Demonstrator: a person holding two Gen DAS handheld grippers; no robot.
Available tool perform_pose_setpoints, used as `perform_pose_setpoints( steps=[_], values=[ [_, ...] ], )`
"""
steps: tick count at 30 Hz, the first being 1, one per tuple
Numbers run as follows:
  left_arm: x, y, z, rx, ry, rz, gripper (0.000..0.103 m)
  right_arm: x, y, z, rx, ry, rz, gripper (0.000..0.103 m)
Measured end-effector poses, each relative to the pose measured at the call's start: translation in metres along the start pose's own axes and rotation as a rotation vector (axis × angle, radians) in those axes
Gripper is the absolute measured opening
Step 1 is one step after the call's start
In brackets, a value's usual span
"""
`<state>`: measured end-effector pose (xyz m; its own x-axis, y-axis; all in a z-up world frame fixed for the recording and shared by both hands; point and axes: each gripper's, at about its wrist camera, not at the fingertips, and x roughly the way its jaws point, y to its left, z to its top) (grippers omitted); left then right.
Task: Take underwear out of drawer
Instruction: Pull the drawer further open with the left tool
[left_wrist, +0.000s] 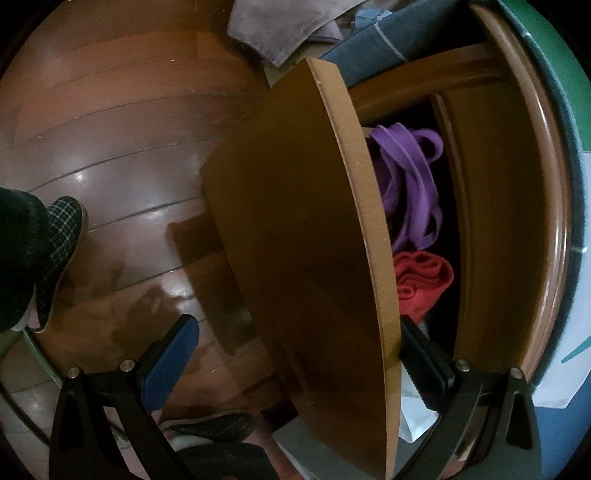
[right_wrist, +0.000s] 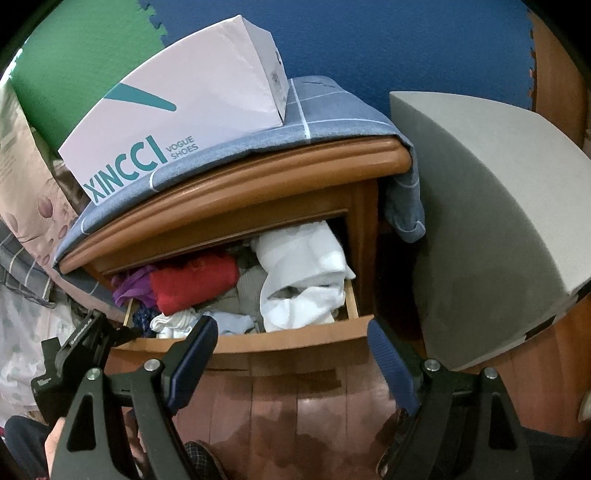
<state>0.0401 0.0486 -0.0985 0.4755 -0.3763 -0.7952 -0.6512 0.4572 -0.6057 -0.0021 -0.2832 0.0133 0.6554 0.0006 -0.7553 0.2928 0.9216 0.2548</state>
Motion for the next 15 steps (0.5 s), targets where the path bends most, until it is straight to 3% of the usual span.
perform_pose_setpoints(
  steps=[15],
  values=[
    [-0.0122, 0.0026, -0.0028, 0.039, 0.011, 0.023, 0.103, 0.0004, 0.0057, 0.0003, -0.022, -0.007, -0.01, 0.085]
  ],
)
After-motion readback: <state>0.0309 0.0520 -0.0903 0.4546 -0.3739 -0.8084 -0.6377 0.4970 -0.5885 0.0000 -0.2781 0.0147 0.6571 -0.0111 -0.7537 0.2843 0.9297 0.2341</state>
